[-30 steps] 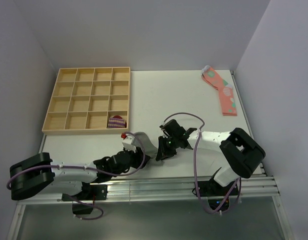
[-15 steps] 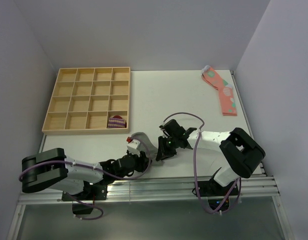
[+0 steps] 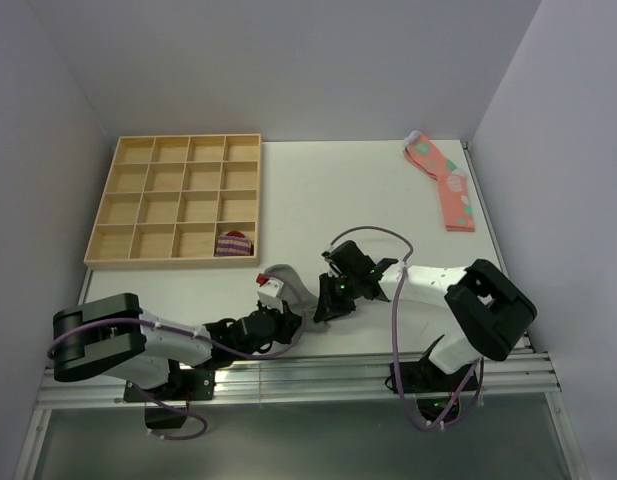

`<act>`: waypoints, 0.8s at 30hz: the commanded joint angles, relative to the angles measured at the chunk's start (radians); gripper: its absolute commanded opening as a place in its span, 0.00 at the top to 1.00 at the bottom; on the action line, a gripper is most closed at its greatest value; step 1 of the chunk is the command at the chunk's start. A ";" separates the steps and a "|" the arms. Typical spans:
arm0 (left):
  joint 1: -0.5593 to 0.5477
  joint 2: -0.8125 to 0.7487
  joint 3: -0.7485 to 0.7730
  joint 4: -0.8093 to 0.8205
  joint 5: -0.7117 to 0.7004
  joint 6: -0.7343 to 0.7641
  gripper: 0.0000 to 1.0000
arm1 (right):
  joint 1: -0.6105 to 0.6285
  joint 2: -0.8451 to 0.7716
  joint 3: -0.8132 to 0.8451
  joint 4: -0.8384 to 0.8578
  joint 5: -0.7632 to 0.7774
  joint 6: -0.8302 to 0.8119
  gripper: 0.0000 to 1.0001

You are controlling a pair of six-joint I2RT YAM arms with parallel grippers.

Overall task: Roll the socks
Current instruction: Roll the sock at the center of the board.

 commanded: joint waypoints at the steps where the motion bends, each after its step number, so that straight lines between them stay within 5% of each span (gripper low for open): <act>1: -0.006 0.019 -0.002 -0.039 -0.004 -0.034 1.00 | 0.006 -0.027 -0.064 -0.085 0.081 -0.004 0.81; 9: -0.006 0.027 -0.025 -0.042 0.055 -0.068 1.00 | 0.007 -0.195 -0.087 -0.052 0.169 0.043 0.58; 15: -0.006 0.040 -0.004 -0.097 0.073 -0.106 1.00 | 0.006 -0.250 -0.083 -0.038 0.224 0.042 0.59; 24: -0.005 0.021 -0.021 -0.180 0.093 -0.204 1.00 | 0.009 -0.437 -0.208 0.250 0.245 -0.007 0.57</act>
